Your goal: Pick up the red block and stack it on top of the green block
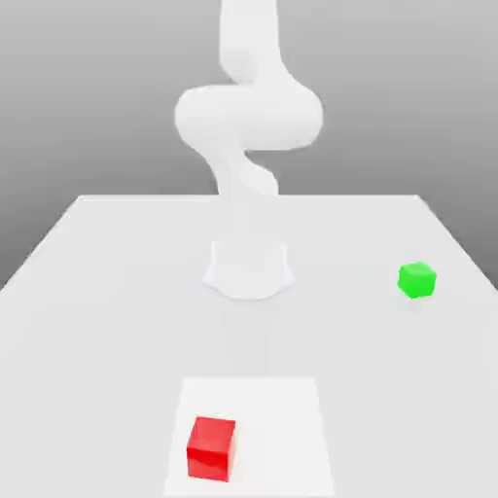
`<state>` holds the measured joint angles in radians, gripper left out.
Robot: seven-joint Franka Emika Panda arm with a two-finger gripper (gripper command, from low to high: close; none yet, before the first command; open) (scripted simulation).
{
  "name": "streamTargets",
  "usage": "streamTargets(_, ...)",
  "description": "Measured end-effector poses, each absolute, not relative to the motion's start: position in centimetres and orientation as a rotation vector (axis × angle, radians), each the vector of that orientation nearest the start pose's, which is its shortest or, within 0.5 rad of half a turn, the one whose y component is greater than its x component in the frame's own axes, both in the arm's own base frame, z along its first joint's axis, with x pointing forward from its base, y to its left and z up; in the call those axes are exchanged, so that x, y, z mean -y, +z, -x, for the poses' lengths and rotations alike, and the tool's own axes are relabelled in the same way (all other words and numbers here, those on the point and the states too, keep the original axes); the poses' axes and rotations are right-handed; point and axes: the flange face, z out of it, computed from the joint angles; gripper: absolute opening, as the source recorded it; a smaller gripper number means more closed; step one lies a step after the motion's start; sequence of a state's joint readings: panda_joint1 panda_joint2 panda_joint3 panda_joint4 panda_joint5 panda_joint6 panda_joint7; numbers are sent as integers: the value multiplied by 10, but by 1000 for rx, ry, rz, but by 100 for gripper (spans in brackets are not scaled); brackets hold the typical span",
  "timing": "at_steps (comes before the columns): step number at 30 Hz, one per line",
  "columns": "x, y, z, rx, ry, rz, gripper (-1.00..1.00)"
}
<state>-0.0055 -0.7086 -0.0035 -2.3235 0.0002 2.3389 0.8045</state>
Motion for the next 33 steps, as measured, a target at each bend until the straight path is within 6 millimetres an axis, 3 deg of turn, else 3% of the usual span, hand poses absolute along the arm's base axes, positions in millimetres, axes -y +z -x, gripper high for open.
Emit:
streamTargets(6,15,560,-446,-1168,-720,2591,0)
streamTargets(12,26,442,-479,-1261,-491,2677,0)
streamTargets(17,35,342,-483,-1337,-290,2736,0)
streamTargets(23,44,226,-460,-1422,-40,2789,0)
streamTargets(28,45,160,-456,-1432,-1,2796,0)
streamTargets(29,45,150,-455,-1432,-1,2796,-100)
streamTargets(33,45,150,-455,-1432,-1,2796,-100)
